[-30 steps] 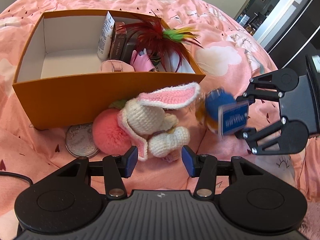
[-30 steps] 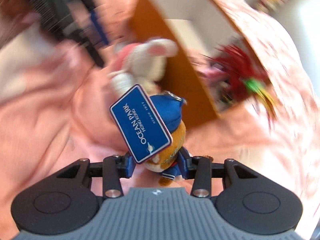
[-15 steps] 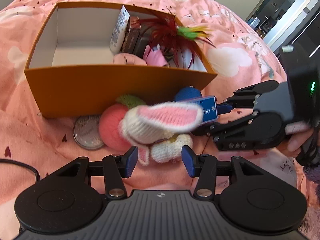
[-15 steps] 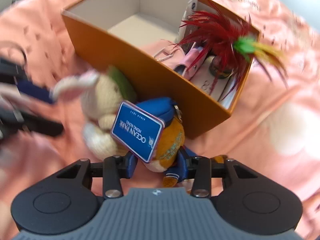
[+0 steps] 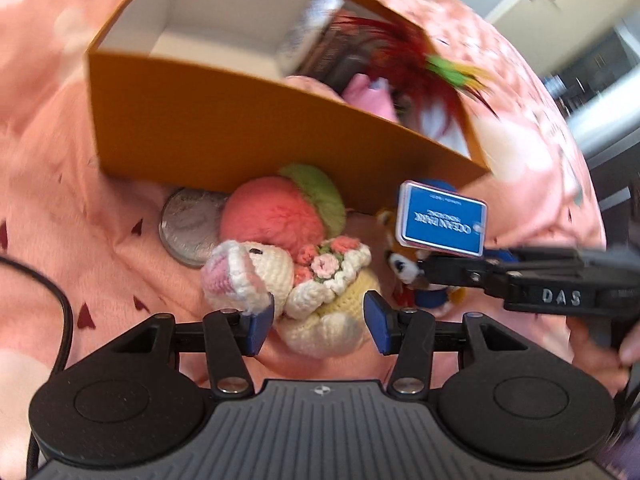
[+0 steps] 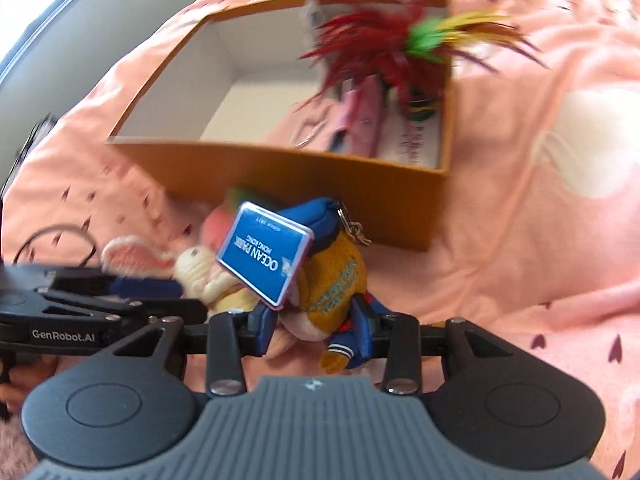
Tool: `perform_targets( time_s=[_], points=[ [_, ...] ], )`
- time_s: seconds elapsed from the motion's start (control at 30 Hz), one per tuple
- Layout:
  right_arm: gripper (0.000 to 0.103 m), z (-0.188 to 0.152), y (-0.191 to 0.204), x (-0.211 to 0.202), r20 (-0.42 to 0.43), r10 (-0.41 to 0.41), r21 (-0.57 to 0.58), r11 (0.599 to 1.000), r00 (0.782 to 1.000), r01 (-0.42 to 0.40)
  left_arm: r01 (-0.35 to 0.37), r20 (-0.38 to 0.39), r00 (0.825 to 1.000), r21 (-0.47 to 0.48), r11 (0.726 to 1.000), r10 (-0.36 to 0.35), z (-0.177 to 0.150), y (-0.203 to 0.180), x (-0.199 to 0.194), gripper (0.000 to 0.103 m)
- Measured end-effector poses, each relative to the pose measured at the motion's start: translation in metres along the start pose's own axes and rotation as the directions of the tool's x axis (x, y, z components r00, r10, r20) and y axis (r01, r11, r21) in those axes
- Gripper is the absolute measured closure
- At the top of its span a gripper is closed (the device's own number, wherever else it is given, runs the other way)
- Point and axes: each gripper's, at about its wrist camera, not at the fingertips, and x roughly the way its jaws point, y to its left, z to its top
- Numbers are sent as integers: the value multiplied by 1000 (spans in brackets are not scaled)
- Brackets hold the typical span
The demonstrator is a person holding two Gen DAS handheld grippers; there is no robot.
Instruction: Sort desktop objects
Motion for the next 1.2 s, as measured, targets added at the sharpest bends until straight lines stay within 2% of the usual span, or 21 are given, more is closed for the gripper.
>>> perform_targets(
  time_s=[0.1,0.17,0.23,0.33,0.57,0.7,0.77,0.83,0.93,1.07,1.13,1.2],
  points=[
    [58,-2,-3,0,19,13,32,999,1000,-14,60,-21,998,-193,979,-65,3,18,2,44],
    [57,-2,-3,5,36,3,36,999,999,-4,88,-50,993,-328,941,-110,2,30,7,43],
    [57,-7,-2,3,56,-4,43,999,998,2,80,-63,991,-402,912,-115,-1,37,12,43],
    [57,-11,-2,1,79,-8,54,999,997,4,44,-46,996,-441,897,-72,-4,38,15,43],
    [52,-20,-8,-5,112,-41,85,996,993,32,51,-5,998,-529,847,-64,-2,42,29,36],
    [50,-26,-4,-1,111,-61,32,998,992,57,59,-3,997,-569,820,-73,-1,44,33,35],
    [48,-27,2,3,117,-80,-25,996,990,84,78,11,996,-600,797,-89,-1,47,29,35],
    [47,-27,10,8,122,-98,-82,991,988,108,99,33,994,-645,758,-102,-4,51,25,35],
    [47,-26,20,15,126,-116,-147,980,985,134,95,54,995,-695,713,-79,-8,57,24,35],
    [47,-26,28,23,128,-138,-194,968,982,161,42,31,999,-724,689,-29,-5,55,31,34],
    [47,-27,28,25,130,-144,-201,965,981,168,21,16,1000,-728,686,-13,-4,55,36,34],
    [47,-28,27,27,131,-146,-200,965,981,170,21,12,1000,-719,695,-19,-3,55,40,33]
  ],
)
